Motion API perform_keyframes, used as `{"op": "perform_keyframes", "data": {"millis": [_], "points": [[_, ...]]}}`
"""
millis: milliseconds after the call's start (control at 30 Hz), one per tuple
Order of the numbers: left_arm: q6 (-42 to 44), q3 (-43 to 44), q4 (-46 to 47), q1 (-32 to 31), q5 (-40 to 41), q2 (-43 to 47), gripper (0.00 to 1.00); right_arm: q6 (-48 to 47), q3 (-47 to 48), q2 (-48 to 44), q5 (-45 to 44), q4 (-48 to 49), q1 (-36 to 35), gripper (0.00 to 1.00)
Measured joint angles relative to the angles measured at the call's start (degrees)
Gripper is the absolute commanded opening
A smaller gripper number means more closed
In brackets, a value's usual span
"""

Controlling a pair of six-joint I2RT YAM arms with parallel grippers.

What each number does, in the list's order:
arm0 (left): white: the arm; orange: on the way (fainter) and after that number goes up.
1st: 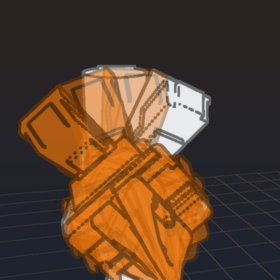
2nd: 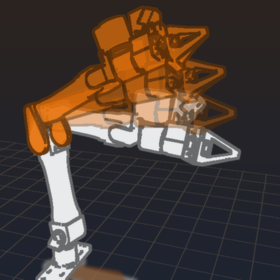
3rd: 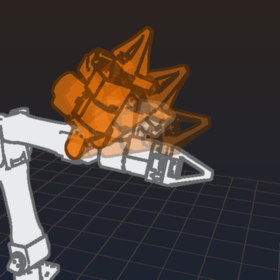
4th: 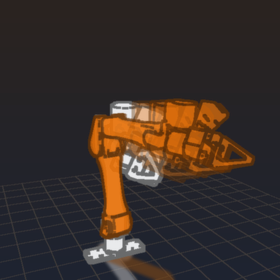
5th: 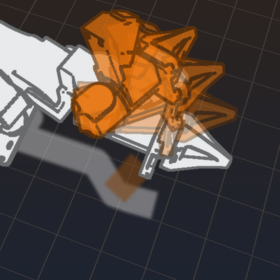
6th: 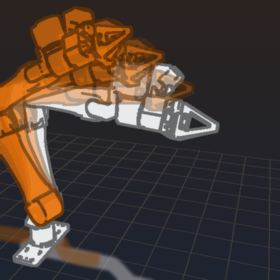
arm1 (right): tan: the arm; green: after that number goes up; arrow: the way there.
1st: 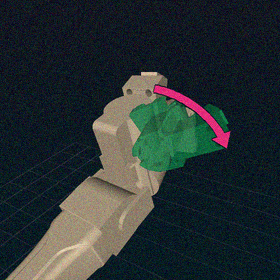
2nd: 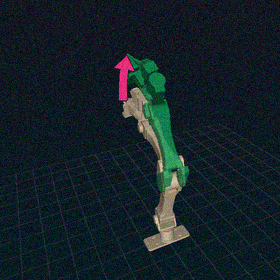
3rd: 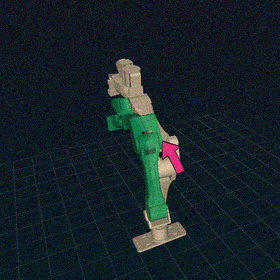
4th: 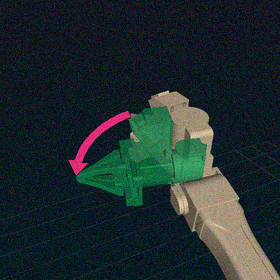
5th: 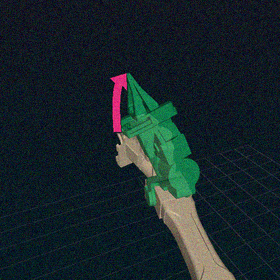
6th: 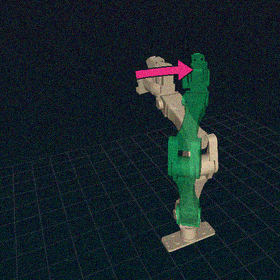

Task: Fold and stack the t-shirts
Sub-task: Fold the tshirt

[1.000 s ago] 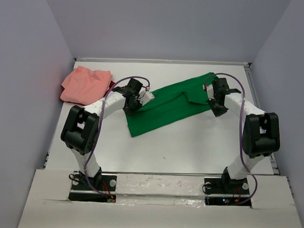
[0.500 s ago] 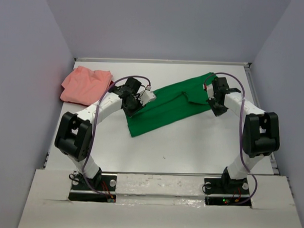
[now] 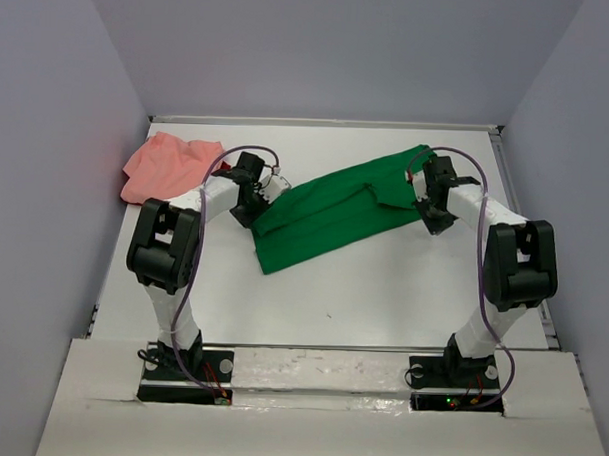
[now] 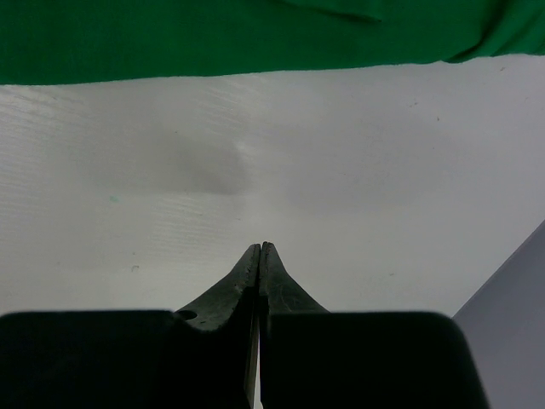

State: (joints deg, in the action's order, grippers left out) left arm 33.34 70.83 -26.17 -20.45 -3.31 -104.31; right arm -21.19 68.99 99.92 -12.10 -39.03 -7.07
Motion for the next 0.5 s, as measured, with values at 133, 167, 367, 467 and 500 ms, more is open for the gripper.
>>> {"op": "perform_keyframes", "data": {"millis": [133,167,367,467,500], "points": [[-0.68,1.36,1.20,2.62,0.79,-3.13,0.29,-0.02,0.24,1.01,-0.17,0.02,0.00,0.02],[-0.81,1.86,1.77,2.95,0.94,-3.65,0.29,-0.02,0.39,1.49,-0.22,0.02,0.00,0.02],[-1.36,2.80,4.09,3.34,1.40,-4.09,0.29,-0.02,0.42,2.67,-0.61,0.00,0.00,0.02],[-1.60,3.15,4.33,3.32,1.36,-4.09,0.29,-0.04,0.63,2.73,-0.94,0.00,0.00,0.02],[-1.68,3.23,4.33,3.32,1.33,-4.09,0.29,-0.02,0.72,2.78,-0.98,0.00,0.00,0.02]]}}
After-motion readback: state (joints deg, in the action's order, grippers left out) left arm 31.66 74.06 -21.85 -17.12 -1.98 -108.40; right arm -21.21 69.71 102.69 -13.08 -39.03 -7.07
